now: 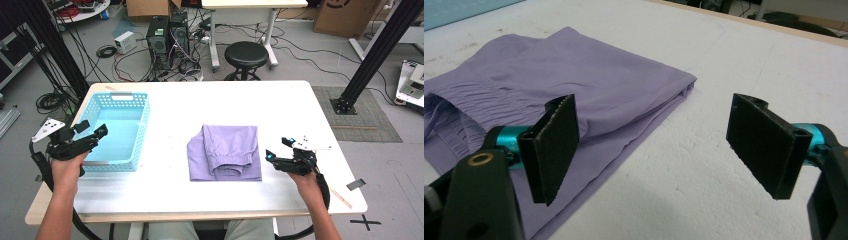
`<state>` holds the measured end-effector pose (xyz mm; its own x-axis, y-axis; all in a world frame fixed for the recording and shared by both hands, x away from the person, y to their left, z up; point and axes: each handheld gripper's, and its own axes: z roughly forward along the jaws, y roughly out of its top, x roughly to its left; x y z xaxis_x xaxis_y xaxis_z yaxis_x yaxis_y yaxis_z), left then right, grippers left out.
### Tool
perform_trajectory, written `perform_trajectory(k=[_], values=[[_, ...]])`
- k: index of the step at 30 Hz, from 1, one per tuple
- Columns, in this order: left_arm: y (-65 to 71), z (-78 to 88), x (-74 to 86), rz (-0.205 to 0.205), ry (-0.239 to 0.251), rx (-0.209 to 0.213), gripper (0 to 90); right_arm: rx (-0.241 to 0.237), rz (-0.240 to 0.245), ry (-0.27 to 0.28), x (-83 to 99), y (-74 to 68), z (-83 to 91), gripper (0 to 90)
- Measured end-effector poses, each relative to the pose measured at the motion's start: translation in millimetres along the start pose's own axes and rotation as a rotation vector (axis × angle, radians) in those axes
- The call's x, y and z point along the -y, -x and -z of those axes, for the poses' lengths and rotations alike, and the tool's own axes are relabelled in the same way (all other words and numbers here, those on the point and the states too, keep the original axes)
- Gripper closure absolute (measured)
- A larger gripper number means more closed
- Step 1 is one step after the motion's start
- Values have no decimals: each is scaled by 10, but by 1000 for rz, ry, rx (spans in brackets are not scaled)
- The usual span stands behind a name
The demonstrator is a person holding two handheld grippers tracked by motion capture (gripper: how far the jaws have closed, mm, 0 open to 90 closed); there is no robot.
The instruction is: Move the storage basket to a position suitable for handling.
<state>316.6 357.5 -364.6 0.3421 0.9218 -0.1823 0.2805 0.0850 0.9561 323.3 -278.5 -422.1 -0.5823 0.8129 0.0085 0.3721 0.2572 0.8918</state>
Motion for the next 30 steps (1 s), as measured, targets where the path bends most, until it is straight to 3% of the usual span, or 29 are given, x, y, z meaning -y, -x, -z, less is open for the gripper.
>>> perform_trajectory(k=[18, 30], values=[[-38, 48, 32, 9, -5, -5, 229, -7, 8, 1, -4, -9, -14, 214], [230, -68, 25, -6, -15, 45, 231, -6, 10, 1, -2, -8, 8, 214]])
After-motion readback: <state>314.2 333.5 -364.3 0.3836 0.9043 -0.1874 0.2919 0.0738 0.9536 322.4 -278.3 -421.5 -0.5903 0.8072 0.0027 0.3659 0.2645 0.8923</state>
